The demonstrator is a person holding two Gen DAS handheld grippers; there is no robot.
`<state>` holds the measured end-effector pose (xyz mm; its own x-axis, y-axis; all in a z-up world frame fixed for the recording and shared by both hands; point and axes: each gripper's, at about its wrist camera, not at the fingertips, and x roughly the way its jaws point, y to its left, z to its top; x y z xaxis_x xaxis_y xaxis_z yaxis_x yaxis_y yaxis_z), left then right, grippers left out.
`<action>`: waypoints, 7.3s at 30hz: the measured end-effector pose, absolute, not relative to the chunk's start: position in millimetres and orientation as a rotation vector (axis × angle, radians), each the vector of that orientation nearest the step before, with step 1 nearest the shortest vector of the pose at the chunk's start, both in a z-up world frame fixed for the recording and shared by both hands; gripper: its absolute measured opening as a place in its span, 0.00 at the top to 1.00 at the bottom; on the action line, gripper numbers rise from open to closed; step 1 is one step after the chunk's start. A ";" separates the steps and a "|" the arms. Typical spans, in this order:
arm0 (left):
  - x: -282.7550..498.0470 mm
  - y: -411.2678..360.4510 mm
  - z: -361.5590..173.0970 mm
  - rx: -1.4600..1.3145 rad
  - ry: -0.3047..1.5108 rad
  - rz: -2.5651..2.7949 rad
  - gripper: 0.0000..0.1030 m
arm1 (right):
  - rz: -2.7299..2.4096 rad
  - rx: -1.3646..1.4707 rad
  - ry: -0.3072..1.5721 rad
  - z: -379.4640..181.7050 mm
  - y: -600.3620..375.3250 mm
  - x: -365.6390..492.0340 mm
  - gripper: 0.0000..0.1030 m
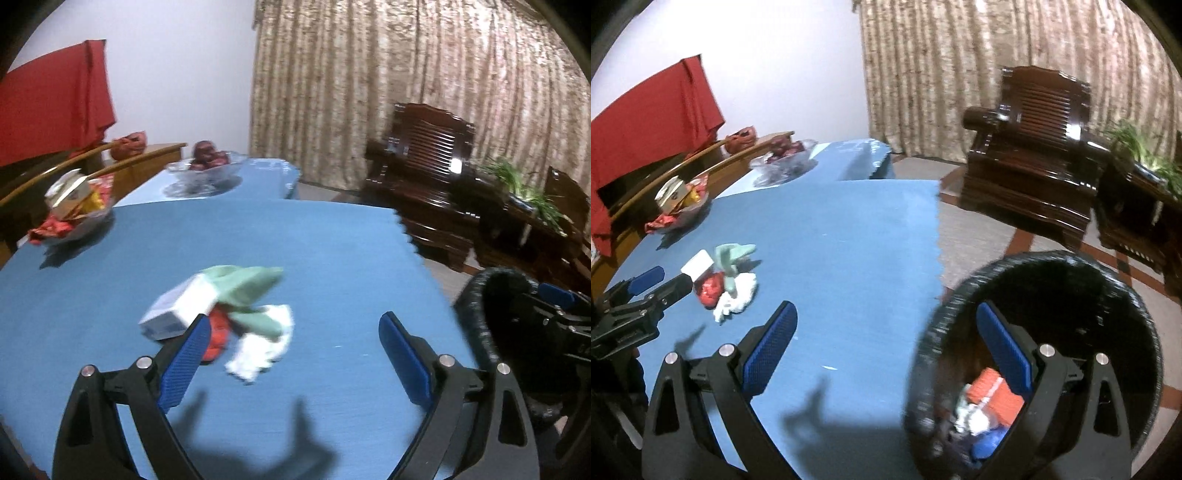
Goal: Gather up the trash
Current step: 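Move both open tools back over the table toward the remaining trash, then grasp the white tissue with the right tool while the left tool grasps the red plastic bag, then carry the red bag and tissue over the bin and open both tools, then move both open tools back over the table toward the glove and box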
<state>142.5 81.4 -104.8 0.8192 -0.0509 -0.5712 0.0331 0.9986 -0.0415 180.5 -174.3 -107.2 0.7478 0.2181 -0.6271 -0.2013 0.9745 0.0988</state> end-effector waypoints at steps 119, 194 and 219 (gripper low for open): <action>159.6 132.2 -159.9 -0.124 0.783 -0.011 0.62 | 0.430 -0.033 0.840 -159.9 -60.2 225.4 0.74; 157.1 -162.0 -111.7 0.034 0.699 -0.510 0.15 | -0.157 0.116 0.721 -128.8 -382.9 114.9 0.10; 149.5 54.7 -103.5 -0.016 0.633 -0.078 0.13 | 0.202 -0.003 0.661 -104.3 -177.1 182.2 0.10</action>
